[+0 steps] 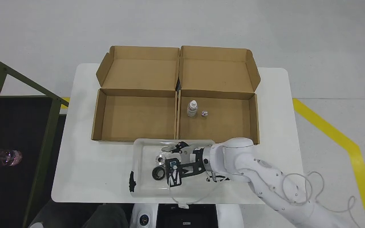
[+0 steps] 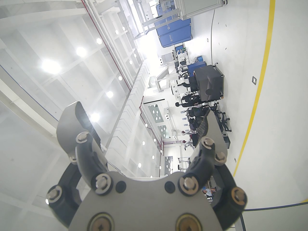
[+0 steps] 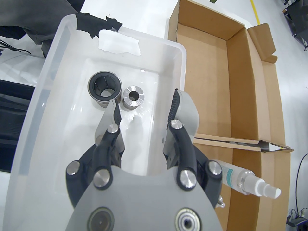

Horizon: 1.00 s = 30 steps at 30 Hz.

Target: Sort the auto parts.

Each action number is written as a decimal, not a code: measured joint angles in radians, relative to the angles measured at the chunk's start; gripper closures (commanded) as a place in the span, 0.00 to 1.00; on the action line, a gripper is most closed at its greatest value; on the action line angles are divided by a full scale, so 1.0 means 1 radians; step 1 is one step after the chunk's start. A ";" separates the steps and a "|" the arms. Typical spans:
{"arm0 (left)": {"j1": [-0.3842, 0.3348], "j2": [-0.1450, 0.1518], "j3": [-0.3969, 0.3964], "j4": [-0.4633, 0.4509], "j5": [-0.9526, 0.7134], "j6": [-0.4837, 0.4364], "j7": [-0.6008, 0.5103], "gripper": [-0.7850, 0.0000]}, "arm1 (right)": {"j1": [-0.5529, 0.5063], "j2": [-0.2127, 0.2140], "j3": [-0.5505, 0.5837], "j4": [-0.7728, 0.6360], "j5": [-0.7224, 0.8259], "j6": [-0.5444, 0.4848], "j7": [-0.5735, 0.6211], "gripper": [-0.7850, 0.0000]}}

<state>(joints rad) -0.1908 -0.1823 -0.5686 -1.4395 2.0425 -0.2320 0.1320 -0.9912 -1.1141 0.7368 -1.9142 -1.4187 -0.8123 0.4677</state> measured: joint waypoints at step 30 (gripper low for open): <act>0.000 0.000 0.000 0.000 0.000 0.000 0.000 0.00 | 0.100 -0.086 -0.166 0.121 -0.079 0.065 0.135 0.54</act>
<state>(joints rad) -0.1908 -0.1823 -0.5686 -1.4395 2.0425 -0.2320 0.1320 -0.8908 -1.1999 0.5709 -1.7927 -1.4977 -0.7476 0.6030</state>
